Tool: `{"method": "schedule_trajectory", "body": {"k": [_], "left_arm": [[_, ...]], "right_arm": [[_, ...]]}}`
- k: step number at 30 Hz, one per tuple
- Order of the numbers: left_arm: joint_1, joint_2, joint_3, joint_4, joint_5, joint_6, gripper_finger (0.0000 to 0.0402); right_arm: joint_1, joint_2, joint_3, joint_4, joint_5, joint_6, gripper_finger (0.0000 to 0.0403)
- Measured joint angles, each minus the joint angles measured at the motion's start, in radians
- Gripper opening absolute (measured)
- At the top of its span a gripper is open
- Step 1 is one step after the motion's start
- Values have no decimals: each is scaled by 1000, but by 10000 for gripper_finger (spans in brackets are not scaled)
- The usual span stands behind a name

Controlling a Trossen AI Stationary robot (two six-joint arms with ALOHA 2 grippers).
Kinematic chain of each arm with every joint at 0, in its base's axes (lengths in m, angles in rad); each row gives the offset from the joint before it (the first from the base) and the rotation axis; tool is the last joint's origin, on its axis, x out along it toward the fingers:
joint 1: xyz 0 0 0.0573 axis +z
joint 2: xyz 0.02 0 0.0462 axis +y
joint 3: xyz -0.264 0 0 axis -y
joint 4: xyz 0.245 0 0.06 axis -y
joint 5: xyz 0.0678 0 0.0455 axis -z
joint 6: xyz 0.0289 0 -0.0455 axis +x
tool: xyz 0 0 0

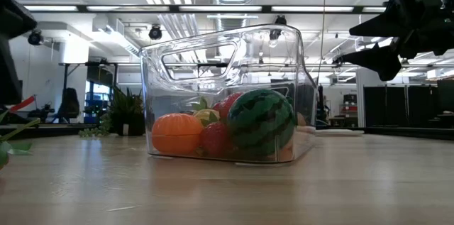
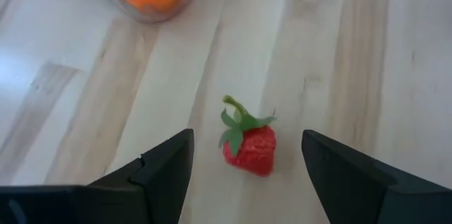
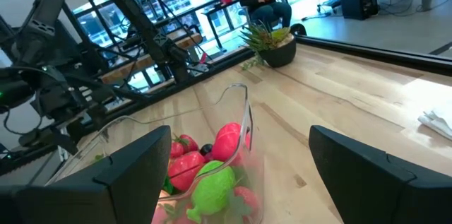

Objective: Pick and placing Produce into tupperware
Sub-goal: Put the red strawberry into the transparent bin

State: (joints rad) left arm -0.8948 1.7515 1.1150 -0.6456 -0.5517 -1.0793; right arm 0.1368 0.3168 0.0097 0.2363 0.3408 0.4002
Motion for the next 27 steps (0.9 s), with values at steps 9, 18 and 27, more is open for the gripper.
{"method": "schedule_trajectory", "body": {"k": [9, 18, 27], "left_arm": [[0, 2, -120, 270, 23, 144, 248], [4, 2, -165, 270, 22, 146, 248], [5, 2, -189, 272, 5, 145, 248]], "right_arm": [[0, 0, 0, 0, 0, 0, 328], [0, 0, 0, 0, 0, 0, 328], [0, 0, 0, 0, 0, 0, 327]]}}
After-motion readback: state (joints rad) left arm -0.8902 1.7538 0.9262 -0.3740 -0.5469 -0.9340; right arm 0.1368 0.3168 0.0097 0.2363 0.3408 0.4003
